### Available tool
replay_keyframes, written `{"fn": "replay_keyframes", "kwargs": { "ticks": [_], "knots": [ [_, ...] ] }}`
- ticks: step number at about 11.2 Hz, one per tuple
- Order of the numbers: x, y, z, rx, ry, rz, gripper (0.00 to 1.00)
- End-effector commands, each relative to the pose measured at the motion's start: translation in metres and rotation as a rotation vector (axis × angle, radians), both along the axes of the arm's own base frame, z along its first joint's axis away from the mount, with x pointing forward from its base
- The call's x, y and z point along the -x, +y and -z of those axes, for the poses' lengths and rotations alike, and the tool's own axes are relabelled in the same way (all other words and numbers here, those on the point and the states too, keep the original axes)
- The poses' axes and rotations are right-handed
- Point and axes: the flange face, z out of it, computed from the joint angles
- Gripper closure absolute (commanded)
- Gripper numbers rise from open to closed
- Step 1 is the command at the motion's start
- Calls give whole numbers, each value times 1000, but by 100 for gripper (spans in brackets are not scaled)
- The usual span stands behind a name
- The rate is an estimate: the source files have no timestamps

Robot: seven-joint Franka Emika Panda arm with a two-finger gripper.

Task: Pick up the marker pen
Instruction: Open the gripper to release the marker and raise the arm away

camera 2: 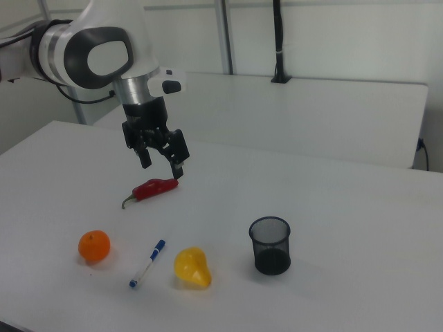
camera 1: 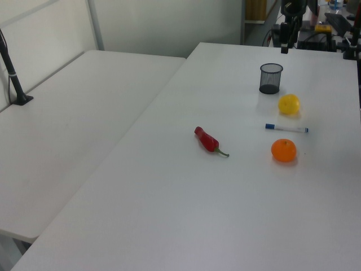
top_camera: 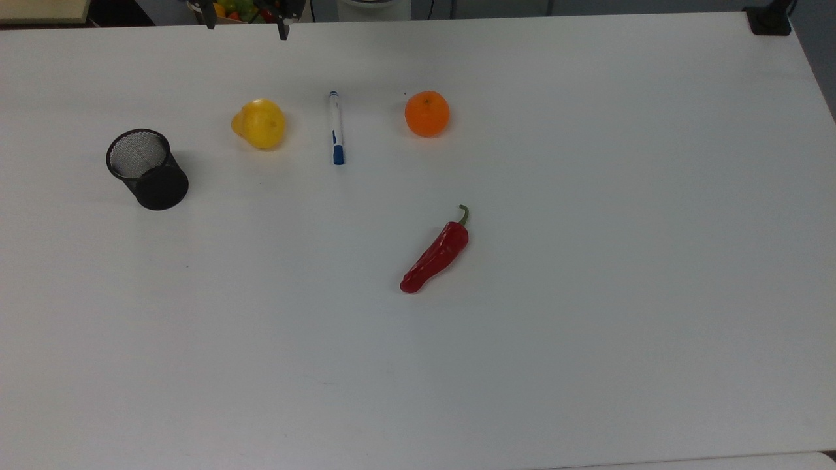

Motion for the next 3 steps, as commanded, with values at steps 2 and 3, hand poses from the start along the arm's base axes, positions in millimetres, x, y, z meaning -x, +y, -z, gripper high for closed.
{"fn": "replay_keyframes", "kwargs": {
  "ticks": [2, 3],
  "knots": [
    [15, -15, -1, -13, 8, 14, 0],
    [15, -16, -5, -14, 7, 17, 0]
  ]
}}
